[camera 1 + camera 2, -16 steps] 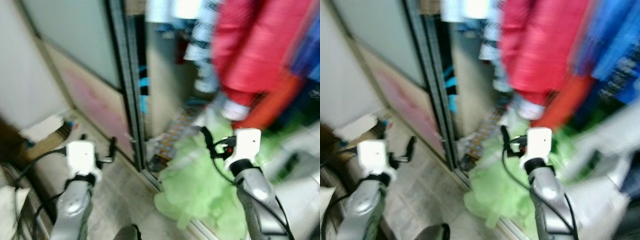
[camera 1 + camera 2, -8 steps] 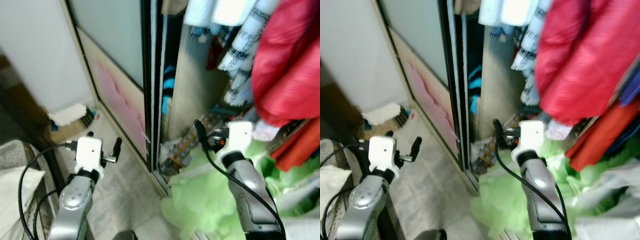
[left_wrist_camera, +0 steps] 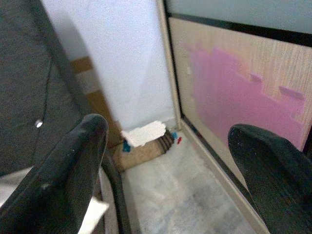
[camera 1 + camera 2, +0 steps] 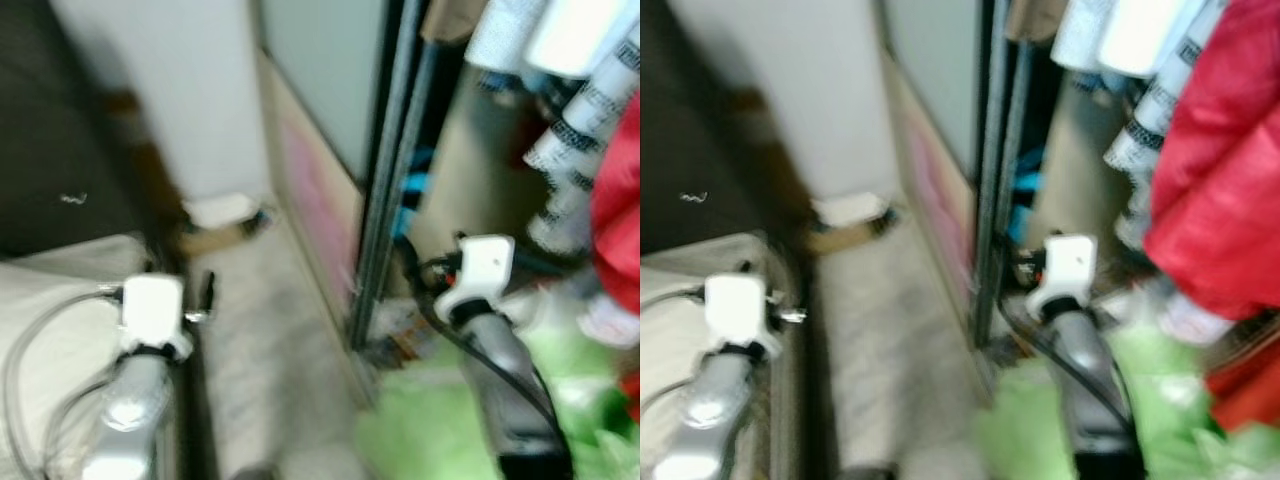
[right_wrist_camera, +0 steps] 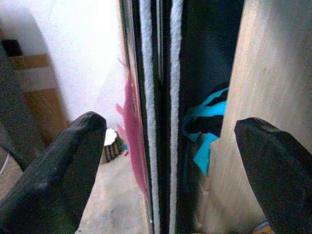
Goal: Clean up the room
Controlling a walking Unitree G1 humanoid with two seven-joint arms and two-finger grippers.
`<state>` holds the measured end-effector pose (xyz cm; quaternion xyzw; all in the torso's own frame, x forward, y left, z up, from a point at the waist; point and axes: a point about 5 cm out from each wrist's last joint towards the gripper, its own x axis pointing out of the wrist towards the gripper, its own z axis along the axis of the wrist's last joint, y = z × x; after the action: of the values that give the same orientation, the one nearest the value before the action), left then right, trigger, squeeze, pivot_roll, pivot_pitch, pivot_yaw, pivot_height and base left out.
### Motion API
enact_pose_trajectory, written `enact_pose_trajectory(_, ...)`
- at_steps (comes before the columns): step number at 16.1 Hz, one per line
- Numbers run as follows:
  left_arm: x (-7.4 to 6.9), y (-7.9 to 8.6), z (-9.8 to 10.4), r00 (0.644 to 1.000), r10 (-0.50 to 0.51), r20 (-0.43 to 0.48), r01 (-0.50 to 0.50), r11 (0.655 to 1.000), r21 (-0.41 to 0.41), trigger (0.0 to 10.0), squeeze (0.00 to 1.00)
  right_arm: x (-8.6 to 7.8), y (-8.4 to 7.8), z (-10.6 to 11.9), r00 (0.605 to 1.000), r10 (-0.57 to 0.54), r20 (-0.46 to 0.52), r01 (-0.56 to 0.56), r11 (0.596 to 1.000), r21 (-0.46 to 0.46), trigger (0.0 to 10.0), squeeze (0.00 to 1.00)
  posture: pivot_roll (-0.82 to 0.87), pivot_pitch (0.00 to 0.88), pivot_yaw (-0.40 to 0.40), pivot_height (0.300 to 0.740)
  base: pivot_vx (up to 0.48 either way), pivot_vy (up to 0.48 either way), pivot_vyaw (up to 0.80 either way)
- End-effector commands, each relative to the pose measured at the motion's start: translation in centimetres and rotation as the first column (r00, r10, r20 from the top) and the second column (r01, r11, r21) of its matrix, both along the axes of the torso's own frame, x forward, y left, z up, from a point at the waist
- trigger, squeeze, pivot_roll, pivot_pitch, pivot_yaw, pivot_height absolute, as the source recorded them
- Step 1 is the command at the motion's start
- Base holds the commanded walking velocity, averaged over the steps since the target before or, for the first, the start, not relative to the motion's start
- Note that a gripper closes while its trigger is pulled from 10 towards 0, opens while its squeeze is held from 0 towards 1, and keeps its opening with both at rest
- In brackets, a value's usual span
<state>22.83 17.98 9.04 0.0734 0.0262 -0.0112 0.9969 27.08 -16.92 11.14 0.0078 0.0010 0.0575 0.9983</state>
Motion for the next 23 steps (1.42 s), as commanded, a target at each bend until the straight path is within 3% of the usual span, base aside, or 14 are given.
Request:
enact_pose_trajectory(1,0.0,0.7,0.1,1.000,0.027,0.000,-0.027,1.000,0.016,10.0,0.00,0.2,0.2,0.2,1.000,-0.003,0.015,0.003,1.000,0.015,10.0,0.00,-0.08,0.000,-0.001,0.740,0.000,0.000,0.80)
enact_pose_trajectory(6,0.1,0.7,-0.1,0.999,0.037,-0.004,-0.037,0.999,0.006,10.0,0.00,-0.7,0.0,0.0,0.999,-0.032,-0.003,0.032,0.999,0.043,10.0,0.00,-0.09,0.000,0.006,0.740,0.000,0.000,0.80)
enact_pose_trajectory(11,0.8,0.8,0.5,0.993,0.112,0.025,-0.111,0.992,-0.053,10.0,0.00,0.2,0.4,0.0,1.000,-0.028,-0.008,0.028,0.997,0.071,10.0,0.00,-0.08,0.000,-0.004,0.740,0.000,0.000,0.80)
enact_pose_trajectory(23,1.3,0.3,0.5,0.995,0.100,0.015,-0.098,0.991,-0.088,10.0,0.00,0.7,1.3,0.2,1.000,0.003,0.002,-0.003,0.996,0.091,10.0,0.00,-0.08,0.000,0.011,0.740,0.000,0.000,0.80)
